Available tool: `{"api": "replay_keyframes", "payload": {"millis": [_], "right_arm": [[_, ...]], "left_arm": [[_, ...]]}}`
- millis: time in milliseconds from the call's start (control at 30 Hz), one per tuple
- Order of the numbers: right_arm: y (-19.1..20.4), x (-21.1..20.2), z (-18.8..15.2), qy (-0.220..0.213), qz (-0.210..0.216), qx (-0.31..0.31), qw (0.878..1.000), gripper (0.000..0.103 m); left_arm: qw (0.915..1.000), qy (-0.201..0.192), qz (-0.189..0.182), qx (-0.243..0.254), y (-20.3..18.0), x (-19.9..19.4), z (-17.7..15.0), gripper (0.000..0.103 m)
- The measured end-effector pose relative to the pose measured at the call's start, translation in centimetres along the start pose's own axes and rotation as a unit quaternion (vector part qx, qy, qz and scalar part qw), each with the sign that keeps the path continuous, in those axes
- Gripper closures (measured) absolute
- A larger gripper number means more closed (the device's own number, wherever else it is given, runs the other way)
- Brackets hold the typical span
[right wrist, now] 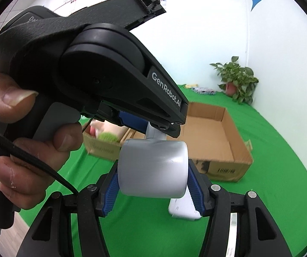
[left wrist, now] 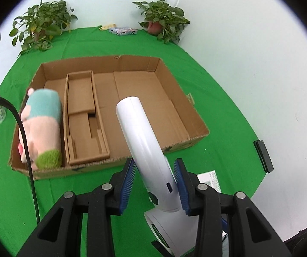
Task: Organize objects
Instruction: 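Lift the hair dryer with both grippers and carry it over the box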
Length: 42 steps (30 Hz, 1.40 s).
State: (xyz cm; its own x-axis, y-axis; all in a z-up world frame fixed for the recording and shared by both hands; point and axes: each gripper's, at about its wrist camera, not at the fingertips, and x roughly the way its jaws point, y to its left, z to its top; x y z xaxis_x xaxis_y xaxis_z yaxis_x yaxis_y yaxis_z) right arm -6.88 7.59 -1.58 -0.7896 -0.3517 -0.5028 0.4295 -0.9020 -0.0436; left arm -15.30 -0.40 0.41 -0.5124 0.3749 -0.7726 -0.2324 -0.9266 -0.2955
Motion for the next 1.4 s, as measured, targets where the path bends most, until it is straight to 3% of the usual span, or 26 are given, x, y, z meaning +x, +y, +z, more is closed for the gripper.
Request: {"api": "replay_keyframes", "payload": {"millis": [467,1000,1400], "right_arm": [[-1.1,1.1,6.8,-0.031,-0.004,0.006,0.999,0.048],[-0.7,7.0,13.2,0.005,0.003,0.016,1.0,0.048],[0.6,11.5,13.4,0.051,0.006,0.027,0.998,0.048]], "left_arm": [[0.9992,-0.03,0.011,0.025,-0.2,-2.0,7.0,0.066],[0.9992,-0.02,0.011,0.033,2.9,-0.1,15.0,0.065],[0.9997,0.017,0.007,0.017,5.4,4.3,16.2,0.065]]}}
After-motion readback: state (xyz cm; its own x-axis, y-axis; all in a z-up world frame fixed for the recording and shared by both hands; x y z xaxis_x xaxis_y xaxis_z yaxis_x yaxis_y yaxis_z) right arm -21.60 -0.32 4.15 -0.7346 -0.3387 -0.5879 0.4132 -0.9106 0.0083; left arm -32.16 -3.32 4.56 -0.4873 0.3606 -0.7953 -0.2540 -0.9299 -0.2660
